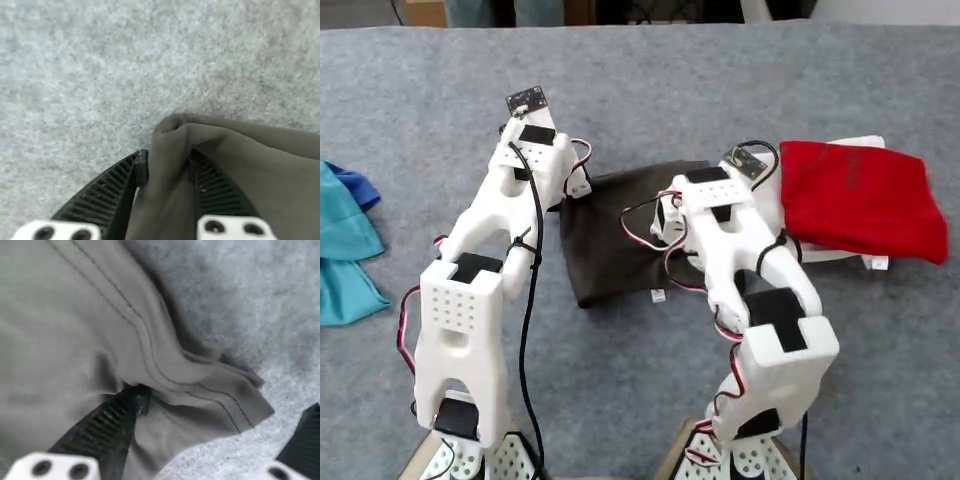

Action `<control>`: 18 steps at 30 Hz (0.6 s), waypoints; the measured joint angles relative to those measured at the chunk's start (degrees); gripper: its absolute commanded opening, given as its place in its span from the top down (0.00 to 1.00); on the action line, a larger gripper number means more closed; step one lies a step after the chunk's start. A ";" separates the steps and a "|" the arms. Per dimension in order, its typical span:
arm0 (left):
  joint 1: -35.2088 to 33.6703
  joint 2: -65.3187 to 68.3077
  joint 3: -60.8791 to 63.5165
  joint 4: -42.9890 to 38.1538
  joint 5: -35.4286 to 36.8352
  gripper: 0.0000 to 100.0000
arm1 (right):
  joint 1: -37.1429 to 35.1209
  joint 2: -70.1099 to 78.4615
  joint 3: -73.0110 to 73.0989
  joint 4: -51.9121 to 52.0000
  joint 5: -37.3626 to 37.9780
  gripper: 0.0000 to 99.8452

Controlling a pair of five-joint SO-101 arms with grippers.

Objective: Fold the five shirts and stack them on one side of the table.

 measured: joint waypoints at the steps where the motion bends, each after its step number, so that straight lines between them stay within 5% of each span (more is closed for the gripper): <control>1: 0.00 0.00 0.09 0.00 0.00 0.85 | 0.00 0.09 0.00 0.00 0.00 0.54; 18: 0.70 0.00 0.09 0.00 -5.27 0.97 | 0.09 0.09 -0.35 3.08 0.00 0.57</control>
